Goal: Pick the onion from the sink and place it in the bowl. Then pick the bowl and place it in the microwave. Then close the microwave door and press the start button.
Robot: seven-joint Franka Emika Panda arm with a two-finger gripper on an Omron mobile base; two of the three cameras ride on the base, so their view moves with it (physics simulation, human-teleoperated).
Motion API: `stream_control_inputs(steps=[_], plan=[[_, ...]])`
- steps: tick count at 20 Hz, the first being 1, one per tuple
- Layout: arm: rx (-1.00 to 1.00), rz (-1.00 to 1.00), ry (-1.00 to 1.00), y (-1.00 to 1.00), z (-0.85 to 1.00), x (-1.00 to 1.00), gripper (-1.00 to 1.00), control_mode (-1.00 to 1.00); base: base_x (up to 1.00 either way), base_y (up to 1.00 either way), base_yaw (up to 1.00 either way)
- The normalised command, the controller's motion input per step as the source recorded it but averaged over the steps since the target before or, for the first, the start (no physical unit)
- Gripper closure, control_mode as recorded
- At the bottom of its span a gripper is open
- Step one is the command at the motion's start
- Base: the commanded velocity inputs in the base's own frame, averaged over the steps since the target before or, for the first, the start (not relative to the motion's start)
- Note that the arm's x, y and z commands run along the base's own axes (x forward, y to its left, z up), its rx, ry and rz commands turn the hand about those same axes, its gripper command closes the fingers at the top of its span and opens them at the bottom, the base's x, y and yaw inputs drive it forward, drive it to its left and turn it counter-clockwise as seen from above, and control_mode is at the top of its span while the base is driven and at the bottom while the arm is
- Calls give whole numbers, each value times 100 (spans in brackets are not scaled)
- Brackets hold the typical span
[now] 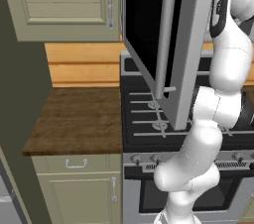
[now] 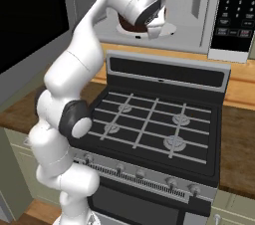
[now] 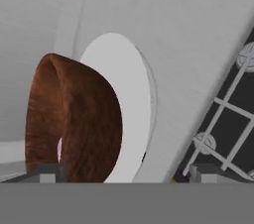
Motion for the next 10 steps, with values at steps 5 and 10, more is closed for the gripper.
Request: stream_control_inputs(steps=[5, 10], plan=[[0, 0, -3, -3, -28, -54, -100, -100, 0, 0, 0], [-1, 0, -1, 0, -49, -45, -100, -100, 0, 0, 0]])
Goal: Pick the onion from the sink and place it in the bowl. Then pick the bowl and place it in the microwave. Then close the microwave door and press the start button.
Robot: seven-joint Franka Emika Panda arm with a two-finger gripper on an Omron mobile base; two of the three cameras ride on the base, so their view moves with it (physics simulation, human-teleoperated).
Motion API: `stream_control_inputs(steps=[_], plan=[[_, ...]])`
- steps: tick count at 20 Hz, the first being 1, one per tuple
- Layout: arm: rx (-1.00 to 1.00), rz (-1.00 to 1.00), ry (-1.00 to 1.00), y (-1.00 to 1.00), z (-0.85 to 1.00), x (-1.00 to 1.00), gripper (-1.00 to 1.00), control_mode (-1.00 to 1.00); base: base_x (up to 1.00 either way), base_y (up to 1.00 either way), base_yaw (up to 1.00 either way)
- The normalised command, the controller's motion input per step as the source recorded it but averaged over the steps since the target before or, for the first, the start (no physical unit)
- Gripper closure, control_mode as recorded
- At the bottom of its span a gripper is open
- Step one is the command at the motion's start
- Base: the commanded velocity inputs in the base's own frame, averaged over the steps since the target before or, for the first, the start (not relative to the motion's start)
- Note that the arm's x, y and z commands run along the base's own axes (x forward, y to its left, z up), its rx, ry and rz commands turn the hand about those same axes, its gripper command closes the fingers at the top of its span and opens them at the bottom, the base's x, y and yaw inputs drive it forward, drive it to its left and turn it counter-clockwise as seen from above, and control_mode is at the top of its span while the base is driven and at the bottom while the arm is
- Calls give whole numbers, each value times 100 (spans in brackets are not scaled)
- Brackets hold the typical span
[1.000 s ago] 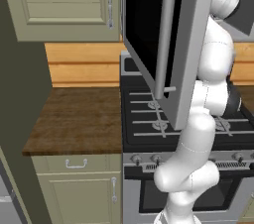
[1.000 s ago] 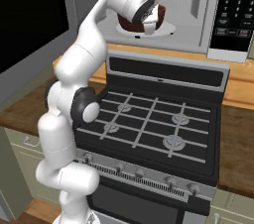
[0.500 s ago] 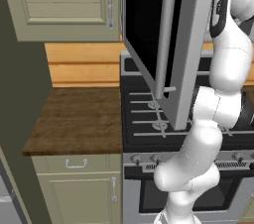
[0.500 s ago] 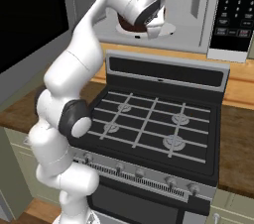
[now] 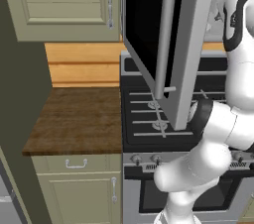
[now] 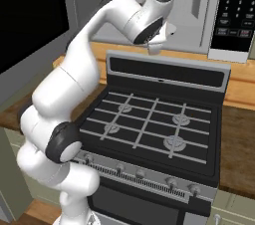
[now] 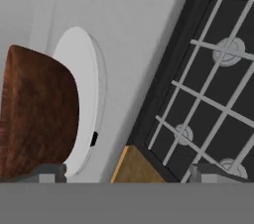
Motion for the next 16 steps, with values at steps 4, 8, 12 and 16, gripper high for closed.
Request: stream_control_inputs(steps=[4, 8, 12, 16], plan=[[-6, 0, -1, 0, -51, -41, -100, -100, 0, 0, 0], [-19, 0, 0, 0, -47, 0, -100, -100, 0, 0, 0], [-16, 0, 0, -1, -64, 0, -100, -100, 0, 0, 0], [-10, -2, 0, -18, -51, 0, -100, -100, 0, 0, 0]])
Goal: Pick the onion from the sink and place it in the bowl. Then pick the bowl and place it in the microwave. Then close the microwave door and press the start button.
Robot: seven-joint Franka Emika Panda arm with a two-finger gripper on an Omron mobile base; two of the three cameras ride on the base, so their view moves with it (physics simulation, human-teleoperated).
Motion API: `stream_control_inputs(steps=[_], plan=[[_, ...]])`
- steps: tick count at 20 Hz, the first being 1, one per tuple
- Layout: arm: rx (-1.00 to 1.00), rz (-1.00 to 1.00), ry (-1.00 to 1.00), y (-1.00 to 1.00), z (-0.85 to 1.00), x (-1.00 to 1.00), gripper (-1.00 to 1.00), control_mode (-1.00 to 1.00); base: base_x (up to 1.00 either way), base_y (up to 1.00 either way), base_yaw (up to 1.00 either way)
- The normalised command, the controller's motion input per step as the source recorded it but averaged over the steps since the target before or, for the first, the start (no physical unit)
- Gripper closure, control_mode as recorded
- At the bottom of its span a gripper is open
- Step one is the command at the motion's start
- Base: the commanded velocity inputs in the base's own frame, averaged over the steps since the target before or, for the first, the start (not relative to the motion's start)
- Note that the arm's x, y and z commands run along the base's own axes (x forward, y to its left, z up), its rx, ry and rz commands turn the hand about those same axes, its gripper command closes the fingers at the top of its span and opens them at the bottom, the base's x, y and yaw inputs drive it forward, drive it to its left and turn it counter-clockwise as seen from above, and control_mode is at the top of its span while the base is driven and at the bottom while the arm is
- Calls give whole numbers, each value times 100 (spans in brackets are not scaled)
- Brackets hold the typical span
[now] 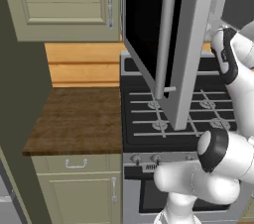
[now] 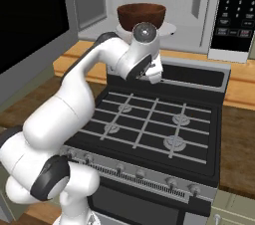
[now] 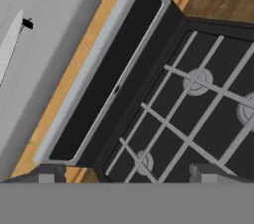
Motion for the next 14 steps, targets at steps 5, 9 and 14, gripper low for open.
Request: stream_control_inputs(steps=[5, 9, 14], plan=[[-18, -3, 4, -6, -47, 2, -100, -100, 0, 0, 0], [-25, -5, 0, 0, -26, 0, -100, -100, 0, 0, 0], [-23, -13, 0, 0, -22, 3, -100, -100, 0, 0, 0]])
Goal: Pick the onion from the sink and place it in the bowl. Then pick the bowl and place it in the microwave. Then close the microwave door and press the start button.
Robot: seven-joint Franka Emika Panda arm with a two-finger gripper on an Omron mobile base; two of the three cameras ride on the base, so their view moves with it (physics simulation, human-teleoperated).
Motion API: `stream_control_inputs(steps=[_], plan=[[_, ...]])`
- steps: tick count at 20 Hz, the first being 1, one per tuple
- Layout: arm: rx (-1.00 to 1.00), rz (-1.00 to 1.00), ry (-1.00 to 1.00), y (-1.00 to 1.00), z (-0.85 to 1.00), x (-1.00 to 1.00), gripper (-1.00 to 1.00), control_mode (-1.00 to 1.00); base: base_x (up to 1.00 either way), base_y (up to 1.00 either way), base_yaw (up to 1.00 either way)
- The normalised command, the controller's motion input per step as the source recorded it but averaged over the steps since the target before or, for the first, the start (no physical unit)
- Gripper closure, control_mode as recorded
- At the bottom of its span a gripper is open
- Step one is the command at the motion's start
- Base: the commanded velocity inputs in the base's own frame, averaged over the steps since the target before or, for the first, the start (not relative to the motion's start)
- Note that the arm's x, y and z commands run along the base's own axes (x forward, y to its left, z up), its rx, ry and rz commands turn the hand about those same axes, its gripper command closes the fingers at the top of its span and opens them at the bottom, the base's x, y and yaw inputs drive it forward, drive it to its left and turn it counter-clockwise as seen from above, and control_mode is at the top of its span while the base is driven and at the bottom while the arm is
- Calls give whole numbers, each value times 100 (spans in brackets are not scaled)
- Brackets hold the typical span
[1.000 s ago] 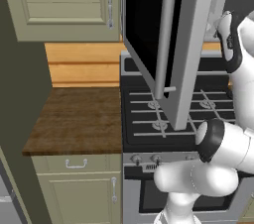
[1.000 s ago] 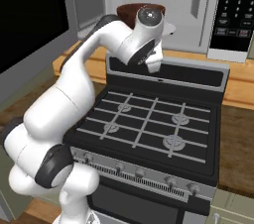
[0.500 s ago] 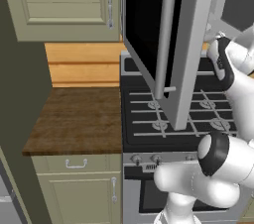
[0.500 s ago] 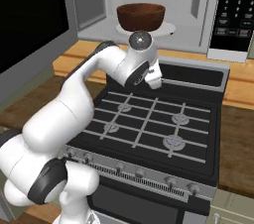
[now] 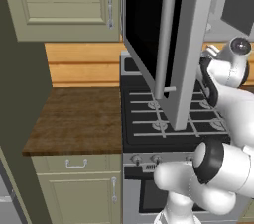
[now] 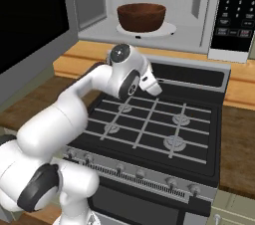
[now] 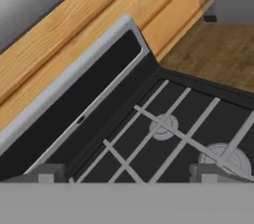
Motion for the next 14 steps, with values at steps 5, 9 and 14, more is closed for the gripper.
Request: stream_control_inputs(steps=[5, 9, 14], plan=[[-20, -19, -4, -4, -7, 10, -100, -100, 0, 0, 0], [-20, -23, -18, 0, -1, -13, -100, -100, 0, 0, 0], [-21, -20, -22, 0, -8, -3, -100, -100, 0, 0, 0]])
